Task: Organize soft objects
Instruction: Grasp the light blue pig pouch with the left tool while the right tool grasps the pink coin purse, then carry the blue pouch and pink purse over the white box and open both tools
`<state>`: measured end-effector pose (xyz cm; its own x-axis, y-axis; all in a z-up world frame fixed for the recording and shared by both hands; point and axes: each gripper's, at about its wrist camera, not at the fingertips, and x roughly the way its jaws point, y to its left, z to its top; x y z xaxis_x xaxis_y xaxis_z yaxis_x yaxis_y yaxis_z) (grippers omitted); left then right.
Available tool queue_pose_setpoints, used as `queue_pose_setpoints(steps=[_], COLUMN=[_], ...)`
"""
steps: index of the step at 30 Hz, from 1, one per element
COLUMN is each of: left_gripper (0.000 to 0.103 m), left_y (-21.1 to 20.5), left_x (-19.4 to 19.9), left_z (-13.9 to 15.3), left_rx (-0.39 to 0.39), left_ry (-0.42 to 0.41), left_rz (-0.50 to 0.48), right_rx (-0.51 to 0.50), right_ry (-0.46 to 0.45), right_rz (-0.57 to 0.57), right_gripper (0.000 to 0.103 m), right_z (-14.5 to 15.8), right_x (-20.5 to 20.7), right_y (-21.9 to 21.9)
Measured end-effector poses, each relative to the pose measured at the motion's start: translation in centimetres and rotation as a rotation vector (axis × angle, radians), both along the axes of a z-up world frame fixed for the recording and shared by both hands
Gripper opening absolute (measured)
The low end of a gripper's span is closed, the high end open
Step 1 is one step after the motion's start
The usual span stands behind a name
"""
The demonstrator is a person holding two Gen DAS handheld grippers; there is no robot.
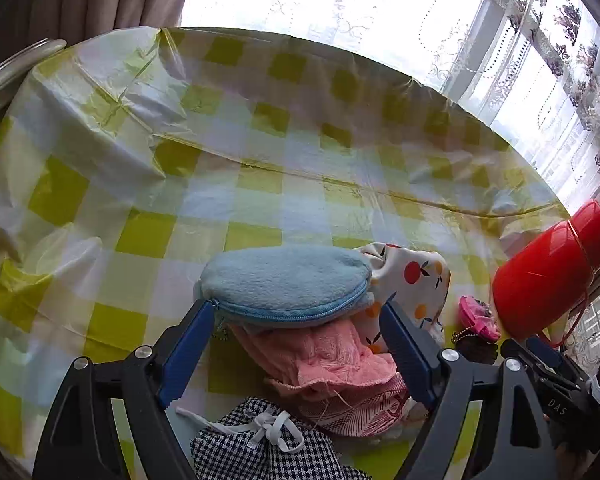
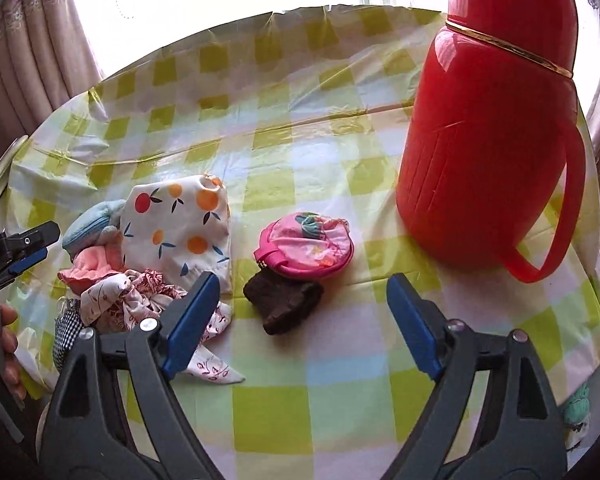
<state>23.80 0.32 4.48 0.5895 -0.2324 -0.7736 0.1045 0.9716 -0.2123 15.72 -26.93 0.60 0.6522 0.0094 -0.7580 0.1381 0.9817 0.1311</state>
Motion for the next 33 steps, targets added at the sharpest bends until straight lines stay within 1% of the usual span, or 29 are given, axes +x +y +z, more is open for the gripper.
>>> queue_pose_setpoints(steps=[7, 10, 13, 14, 15, 16, 17, 18, 19, 20, 21, 22, 23, 26, 29, 33], left_gripper=[0.085, 0.085, 0.083, 0.076, 0.063, 0.058, 0.055, 0.049, 0.048, 0.047, 0.043, 0.041, 0.033, 0.027, 0.019, 0.012], left_y=[-3.6, -4.2, -3.9, -3.8, -3.6, -3.3, -2.9, -2.6, -2.3, -2.0, -1.6, -1.4, -1.2, -1.0, -0.8, 0.1], left_x=[1.2, 2.1, 2.8, 2.9, 2.9, 3.1, 3.2, 3.3, 3.3, 3.2, 3.2, 3.0, 2.9, 2.6, 2.1, 1.5], left_z=[-1.0, -1.7, -2.1, -2.2, -2.2, -2.3, -2.4, -2.5, -2.5, -2.4, -2.2, -2.0, -1.7, -1.1, -0.7, 0.2], left_rx=[0.209, 0.262, 0.24, 0.237, 0.235, 0.224, 0.202, 0.185, 0.177, 0.159, 0.137, 0.122, 0.115, 0.109, 0.112, 0.107], left_ry=[-0.023, -0.022, -0.013, -0.017, -0.019, -0.016, -0.01, -0.008, -0.007, -0.01, -0.017, -0.029, -0.042, -0.074, -0.101, -0.138], left_rz=[-0.118, -0.118, -0.114, -0.115, -0.109, -0.099, -0.091, -0.083, -0.075, -0.067, -0.057, -0.049, -0.043, -0.023, -0.006, 0.025], right_rx=[-0.035, -0.035, -0.044, -0.045, -0.047, -0.046, -0.04, -0.037, -0.041, -0.044, -0.049, -0.05, -0.052, -0.054, -0.066, -0.078], right_ry=[0.031, 0.043, 0.054, 0.057, 0.061, 0.066, 0.069, 0.074, 0.081, 0.084, 0.092, 0.093, 0.083, 0.059, 0.014, -0.038], right_rz=[-0.036, -0.046, -0.048, -0.05, -0.051, -0.051, -0.048, -0.044, -0.041, -0.035, -0.028, -0.024, -0.025, -0.018, -0.016, -0.017], right_gripper=[0.088, 0.088, 0.088, 0.088, 0.088, 0.088, 0.088, 0.087, 0.085, 0.079, 0.074, 0.074, 0.074, 0.073, 0.073, 0.073], right_z=[-1.6, -2.2, -2.7, -2.9, -3.1, -3.4, -3.6, -3.8, -4.0, -4.1, -4.4, -4.5, -4.5, -4.1, -3.2, -1.8], right_x=[3.1, 4.0, 4.9, 5.2, 5.4, 5.6, 5.9, 6.1, 6.3, 6.5, 6.6, 6.6, 6.5, 6.1, 5.5, 4.6], right_y=[0.5, 0.5, 0.6, 0.6, 0.6, 0.6, 0.5, 0.4, 0.5, 0.5, 0.6, 0.6, 0.6, 0.7, 0.8, 0.9])
